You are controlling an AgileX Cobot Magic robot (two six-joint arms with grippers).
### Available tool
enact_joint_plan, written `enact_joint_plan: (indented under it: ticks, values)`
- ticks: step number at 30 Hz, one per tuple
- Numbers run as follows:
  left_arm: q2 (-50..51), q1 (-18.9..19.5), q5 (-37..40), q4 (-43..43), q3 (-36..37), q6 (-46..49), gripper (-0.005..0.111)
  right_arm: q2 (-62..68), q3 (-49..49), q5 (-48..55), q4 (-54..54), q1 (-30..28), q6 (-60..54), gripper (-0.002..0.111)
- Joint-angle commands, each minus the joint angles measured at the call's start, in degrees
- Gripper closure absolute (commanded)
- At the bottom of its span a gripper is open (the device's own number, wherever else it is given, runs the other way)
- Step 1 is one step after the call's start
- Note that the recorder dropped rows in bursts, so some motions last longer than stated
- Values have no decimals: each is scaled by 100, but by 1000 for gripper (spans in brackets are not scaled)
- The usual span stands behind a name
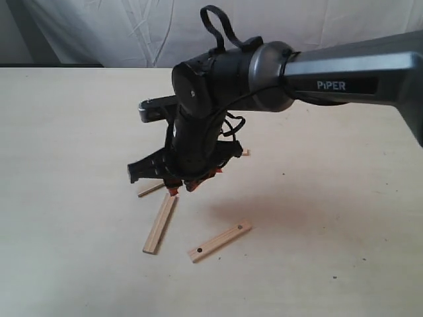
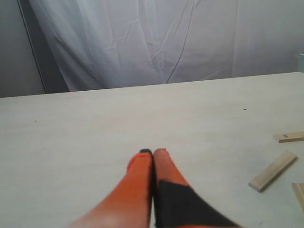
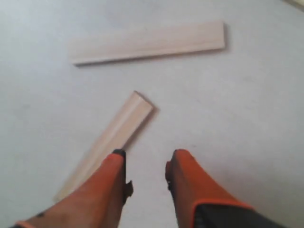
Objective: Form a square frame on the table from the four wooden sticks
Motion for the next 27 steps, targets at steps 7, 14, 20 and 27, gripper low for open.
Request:
enact_joint_plan:
  ticks: [7, 14, 20, 27]
  values:
    - [-25, 3, -67, 12, 21, -9, 107, 437, -16, -304, 133, 345, 1255, 75]
    - [-25, 3, -67, 12, 21, -9, 107, 563, -16, -646, 65, 453, 1844, 75]
    - [-25, 3, -67, 12, 21, -9, 107, 586, -16, -670, -71, 453, 2201, 75]
    - [-25, 3, -67, 12, 21, -9, 107, 795, -16, -607, -132, 465, 2369, 75]
